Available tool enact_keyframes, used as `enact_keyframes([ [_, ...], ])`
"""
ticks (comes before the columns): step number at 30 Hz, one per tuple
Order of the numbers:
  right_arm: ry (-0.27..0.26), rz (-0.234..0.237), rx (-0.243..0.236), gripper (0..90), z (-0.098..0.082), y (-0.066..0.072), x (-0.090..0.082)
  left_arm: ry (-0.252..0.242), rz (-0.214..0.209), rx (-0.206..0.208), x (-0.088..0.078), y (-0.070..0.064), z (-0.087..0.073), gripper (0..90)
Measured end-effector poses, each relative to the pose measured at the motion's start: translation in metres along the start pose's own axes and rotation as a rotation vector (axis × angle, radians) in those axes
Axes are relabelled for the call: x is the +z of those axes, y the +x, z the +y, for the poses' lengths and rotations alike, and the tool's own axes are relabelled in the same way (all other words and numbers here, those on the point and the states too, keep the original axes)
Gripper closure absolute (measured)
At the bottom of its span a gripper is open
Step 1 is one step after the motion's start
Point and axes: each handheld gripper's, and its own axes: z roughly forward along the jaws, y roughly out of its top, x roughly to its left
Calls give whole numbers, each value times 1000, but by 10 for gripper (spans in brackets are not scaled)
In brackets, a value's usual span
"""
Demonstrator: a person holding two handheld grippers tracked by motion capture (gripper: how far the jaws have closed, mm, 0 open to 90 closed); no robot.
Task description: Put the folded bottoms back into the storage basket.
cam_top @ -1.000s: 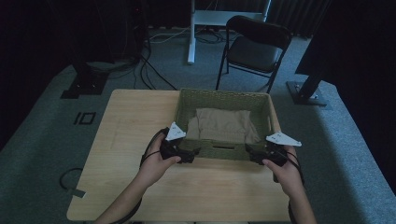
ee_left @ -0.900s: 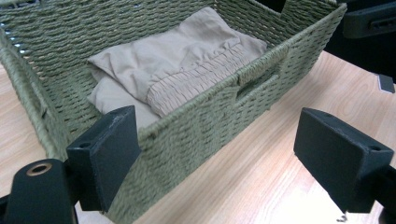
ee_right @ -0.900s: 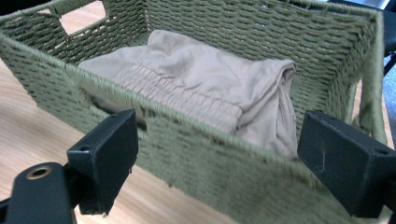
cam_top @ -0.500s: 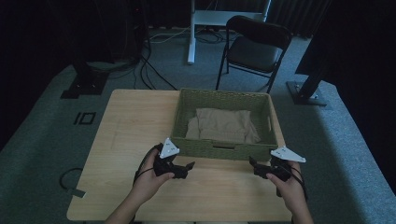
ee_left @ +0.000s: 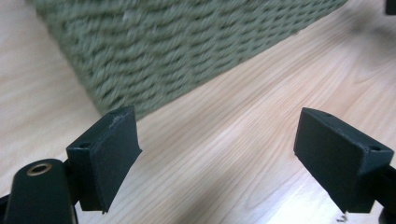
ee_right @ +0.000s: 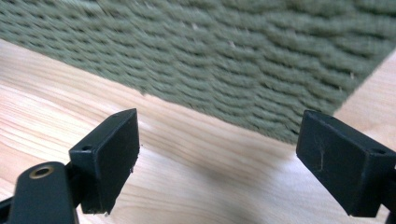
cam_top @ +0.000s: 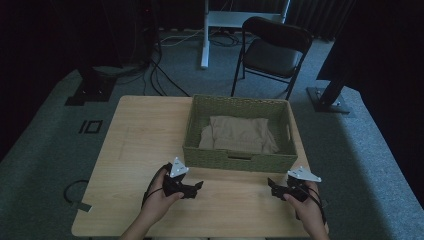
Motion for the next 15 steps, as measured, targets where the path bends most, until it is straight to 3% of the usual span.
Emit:
enact_keyframes([
  [6, 29, -38, 21, 130, -12, -8, 5, 25, 50, -54, 4, 13, -19, 151],
  [15, 63, -92, 72, 130, -21, -20, 9, 35, 117, -82, 1, 26, -33, 152],
])
